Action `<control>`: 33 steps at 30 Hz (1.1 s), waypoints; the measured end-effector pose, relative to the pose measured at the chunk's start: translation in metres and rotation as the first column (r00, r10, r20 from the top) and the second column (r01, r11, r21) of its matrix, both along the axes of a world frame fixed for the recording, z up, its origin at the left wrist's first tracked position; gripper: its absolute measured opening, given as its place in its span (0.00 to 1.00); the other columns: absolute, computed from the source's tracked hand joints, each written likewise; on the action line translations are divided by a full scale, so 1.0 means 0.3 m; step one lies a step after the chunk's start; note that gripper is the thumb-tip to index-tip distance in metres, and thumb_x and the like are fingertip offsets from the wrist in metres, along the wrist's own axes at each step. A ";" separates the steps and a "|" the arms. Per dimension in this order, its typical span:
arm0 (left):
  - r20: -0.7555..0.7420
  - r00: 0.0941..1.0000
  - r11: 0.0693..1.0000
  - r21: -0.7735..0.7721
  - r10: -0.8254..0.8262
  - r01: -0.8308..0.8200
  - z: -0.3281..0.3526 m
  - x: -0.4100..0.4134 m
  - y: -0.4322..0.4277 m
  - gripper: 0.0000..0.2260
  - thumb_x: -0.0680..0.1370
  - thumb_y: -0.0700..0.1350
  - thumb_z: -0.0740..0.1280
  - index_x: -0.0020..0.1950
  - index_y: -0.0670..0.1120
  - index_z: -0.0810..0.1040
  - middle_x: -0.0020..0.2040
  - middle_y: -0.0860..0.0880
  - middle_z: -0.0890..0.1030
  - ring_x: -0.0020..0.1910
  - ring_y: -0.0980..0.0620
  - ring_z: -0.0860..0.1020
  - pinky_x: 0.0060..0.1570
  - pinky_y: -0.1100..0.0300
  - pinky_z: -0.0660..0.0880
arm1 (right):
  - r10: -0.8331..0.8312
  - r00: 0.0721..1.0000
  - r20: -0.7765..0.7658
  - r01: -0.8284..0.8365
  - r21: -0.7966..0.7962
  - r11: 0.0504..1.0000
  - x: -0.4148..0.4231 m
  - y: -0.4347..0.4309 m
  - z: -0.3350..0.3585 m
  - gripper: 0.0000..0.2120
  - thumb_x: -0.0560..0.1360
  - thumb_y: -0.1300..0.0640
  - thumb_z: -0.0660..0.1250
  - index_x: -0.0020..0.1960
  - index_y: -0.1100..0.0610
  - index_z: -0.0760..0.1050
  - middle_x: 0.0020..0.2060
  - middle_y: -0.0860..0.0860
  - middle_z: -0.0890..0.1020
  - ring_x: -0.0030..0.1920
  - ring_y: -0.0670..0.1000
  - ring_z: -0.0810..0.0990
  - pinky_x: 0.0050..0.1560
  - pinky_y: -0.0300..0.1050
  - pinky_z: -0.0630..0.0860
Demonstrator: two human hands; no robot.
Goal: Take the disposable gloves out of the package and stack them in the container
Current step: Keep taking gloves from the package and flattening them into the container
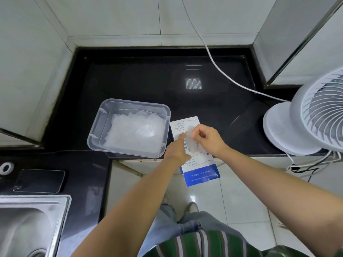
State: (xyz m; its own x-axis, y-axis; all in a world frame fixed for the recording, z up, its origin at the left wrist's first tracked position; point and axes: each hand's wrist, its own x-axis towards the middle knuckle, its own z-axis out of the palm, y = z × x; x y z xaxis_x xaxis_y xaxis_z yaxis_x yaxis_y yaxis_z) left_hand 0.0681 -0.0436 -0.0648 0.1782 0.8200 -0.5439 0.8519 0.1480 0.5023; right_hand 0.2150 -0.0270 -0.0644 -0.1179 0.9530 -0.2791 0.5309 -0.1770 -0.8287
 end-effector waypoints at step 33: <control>-0.051 0.999 0.999 0.034 -0.001 0.003 -0.008 0.022 0.004 0.37 0.75 0.43 0.72 0.77 0.49 0.53 0.61 0.45 0.77 0.57 0.45 0.78 0.48 0.57 0.74 | -0.191 0.980 0.045 0.192 -0.014 0.981 0.007 -0.002 0.009 0.08 0.78 0.55 0.68 0.52 0.60 0.79 0.47 0.54 0.83 0.47 0.52 0.83 0.47 0.41 0.79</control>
